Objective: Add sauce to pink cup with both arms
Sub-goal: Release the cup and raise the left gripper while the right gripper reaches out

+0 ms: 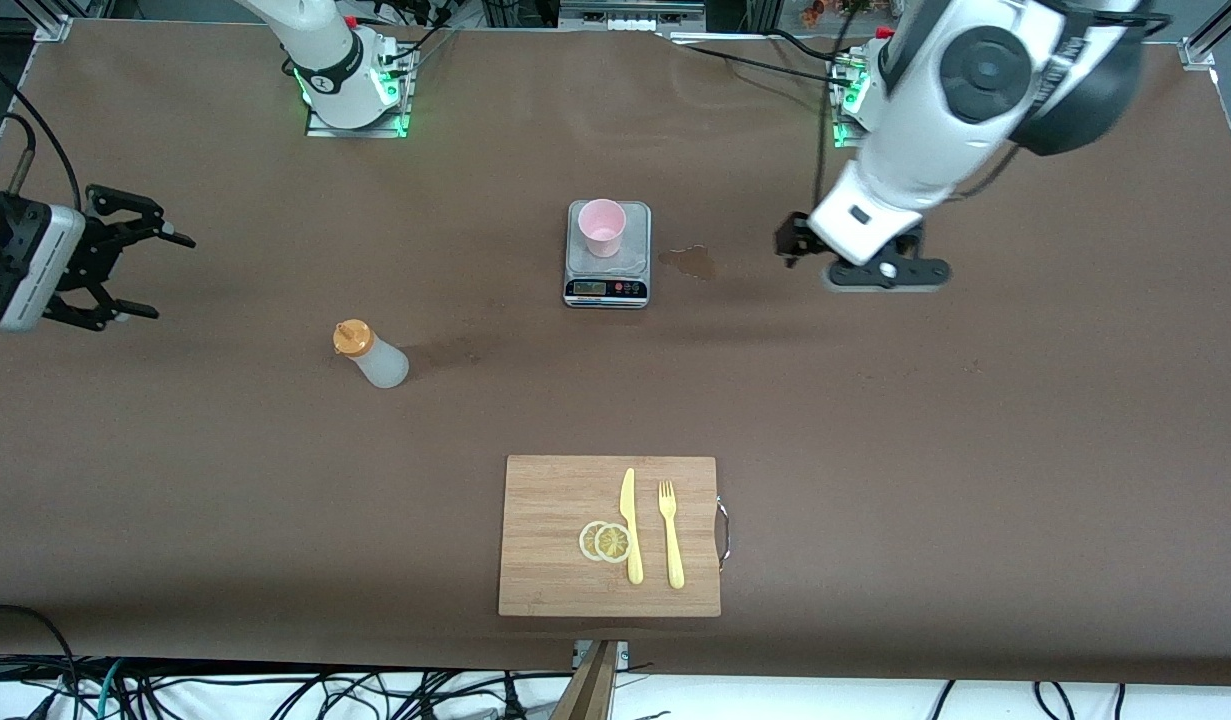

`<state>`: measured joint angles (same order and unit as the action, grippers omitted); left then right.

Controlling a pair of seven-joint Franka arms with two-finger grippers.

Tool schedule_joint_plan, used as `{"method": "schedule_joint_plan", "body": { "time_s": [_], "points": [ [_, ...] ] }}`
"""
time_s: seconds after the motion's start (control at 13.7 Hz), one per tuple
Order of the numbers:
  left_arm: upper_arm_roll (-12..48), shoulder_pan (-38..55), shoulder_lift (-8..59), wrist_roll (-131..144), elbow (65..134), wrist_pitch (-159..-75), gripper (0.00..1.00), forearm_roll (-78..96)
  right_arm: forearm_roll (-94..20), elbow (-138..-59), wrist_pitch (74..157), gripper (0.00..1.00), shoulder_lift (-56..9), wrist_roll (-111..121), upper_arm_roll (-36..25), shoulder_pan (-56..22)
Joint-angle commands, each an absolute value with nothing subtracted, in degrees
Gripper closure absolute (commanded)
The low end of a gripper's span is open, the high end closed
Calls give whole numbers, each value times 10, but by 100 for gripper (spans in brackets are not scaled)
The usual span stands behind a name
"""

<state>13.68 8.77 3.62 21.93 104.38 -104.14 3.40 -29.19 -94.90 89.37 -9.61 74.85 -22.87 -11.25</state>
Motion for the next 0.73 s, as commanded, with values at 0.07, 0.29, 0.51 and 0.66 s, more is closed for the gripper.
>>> {"method": "schedule_joint_plan", "body": {
  "time_s": [0.07, 0.29, 0.51, 0.66],
  "points": [
    [86, 61, 16, 78, 1051, -1001, 0, 21, -389, -986, 886, 0, -135, 936, -229, -72],
    [56, 64, 18, 11, 1030, -995, 0, -70, -467, -1007, 868, 0, -180, 1095, -229, -49],
    [29, 61, 70, -3, 933, -932, 0, -69, -537, -1013, 824, 0, -251, 1242, -229, -20],
    [28, 51, 76, -3, 913, -928, 0, -72, -584, -1013, 794, 0, -304, 1316, -229, -6]
  ]
}}
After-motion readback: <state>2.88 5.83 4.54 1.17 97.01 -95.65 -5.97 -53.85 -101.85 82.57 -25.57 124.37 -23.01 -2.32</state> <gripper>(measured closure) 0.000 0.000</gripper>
